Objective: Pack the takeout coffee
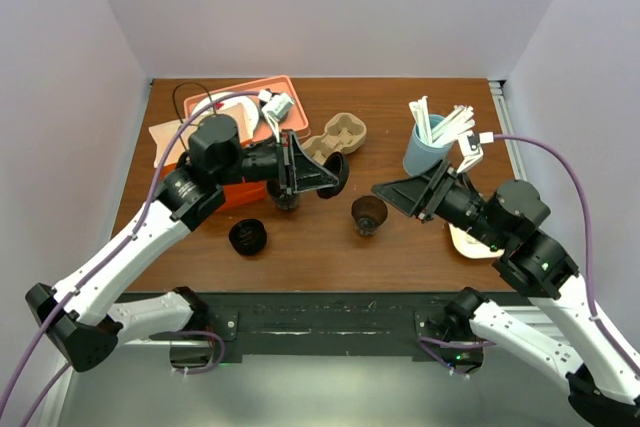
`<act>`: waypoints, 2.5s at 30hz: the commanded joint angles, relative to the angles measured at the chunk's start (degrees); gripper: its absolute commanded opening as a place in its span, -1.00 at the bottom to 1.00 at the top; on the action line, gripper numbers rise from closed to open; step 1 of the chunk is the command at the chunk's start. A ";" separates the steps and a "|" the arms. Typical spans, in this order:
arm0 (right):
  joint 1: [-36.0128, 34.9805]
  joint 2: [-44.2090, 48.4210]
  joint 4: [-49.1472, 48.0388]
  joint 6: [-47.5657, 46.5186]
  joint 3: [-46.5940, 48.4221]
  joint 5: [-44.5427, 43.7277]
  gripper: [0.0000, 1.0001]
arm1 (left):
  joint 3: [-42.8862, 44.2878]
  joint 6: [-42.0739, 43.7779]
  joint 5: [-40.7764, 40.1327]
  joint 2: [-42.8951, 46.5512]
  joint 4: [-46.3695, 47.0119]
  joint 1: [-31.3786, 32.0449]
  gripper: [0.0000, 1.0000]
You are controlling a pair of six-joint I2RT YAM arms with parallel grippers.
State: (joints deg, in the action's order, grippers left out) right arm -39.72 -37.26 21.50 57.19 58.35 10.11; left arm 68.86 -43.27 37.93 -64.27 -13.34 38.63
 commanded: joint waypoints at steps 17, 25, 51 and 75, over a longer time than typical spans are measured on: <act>0.09 -0.63 -7.53 -9.00 1.33 -0.35 0.04 | -6.89 -26.59 9.44 1.43 45.41 -0.22 -1.00; 0.09 -3.61 -13.14 -12.54 2.74 3.51 0.05 | -7.07 -31.09 7.86 1.87 49.64 -0.22 -1.00; 0.09 -9.15 -25.80 -8.59 2.74 6.94 -0.13 | -10.59 -37.95 5.40 3.63 56.15 -0.14 -1.00; 0.09 -10.91 -29.15 -6.65 1.24 11.08 -1.00 | -11.29 -38.04 5.14 4.06 56.16 -0.14 -0.82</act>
State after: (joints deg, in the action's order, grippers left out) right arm -39.72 -48.75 -5.61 50.37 59.20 21.23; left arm 58.22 -81.91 43.59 -61.47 41.08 38.63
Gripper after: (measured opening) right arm 0.064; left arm 0.020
